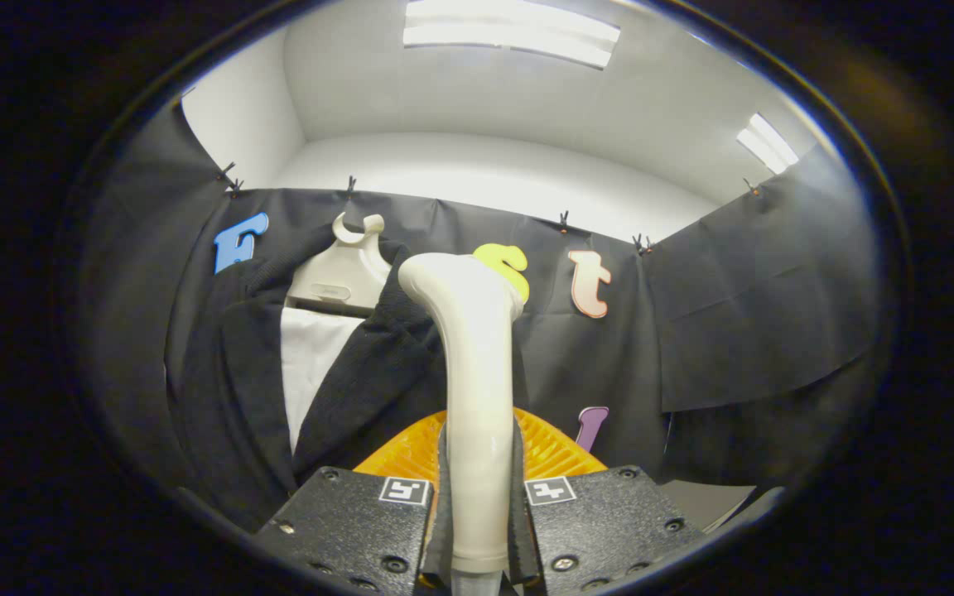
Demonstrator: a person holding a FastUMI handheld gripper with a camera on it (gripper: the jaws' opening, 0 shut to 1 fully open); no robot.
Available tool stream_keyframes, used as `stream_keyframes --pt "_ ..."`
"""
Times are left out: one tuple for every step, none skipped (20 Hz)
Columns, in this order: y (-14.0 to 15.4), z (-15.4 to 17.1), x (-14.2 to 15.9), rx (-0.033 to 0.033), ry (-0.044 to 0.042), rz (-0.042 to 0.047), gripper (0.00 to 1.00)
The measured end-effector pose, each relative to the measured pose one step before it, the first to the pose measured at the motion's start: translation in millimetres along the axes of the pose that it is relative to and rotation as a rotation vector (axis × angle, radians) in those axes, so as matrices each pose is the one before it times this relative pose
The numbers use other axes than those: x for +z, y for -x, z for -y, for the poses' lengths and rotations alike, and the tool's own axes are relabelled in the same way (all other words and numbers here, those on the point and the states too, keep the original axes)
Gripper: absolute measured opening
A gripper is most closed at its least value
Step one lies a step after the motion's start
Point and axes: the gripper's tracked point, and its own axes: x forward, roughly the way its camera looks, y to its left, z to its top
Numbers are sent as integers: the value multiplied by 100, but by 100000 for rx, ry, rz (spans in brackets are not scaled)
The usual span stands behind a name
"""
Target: Iron the clothes twice with a garment steamer, once on the left side and once on the right side.
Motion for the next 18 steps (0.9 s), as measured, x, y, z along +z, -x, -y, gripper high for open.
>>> stream_keyframes --pt "88 -102 -384 11 212 -180 29" --pt "153 -78 -423 405 430 -651 29" --pt "57 -146 -379 734 164 -507 29" --pt "213 -124 -384 1009 127 -651 29" --pt "259 -97 -362 626 -646 -13 29" --pt "293 125 -477 -566 514 -356 29" --pt "163 319 -620 -832 748 -589 29" --pt "301 -23 -677 -48 112 -1106 29" --pt "382 -260 -774 656 146 -1527 29" --pt "298 -258 -671 795 -21 -1123 29" --pt "202 -17 -685 552 621 -1083 29" --pt "343 -30 -526 378 687 -500 29" --pt "379 -14 -397 345 426 276 29" --pt "373 10 -299 103 584 632 29" --pt "267 129 -424 -119 894 325 29" --pt "518 -49 -441 74 689 -99 29" --pt "350 -157 -528 360 555 -661 29" --pt "331 -65 -529 422 280 -919 29"
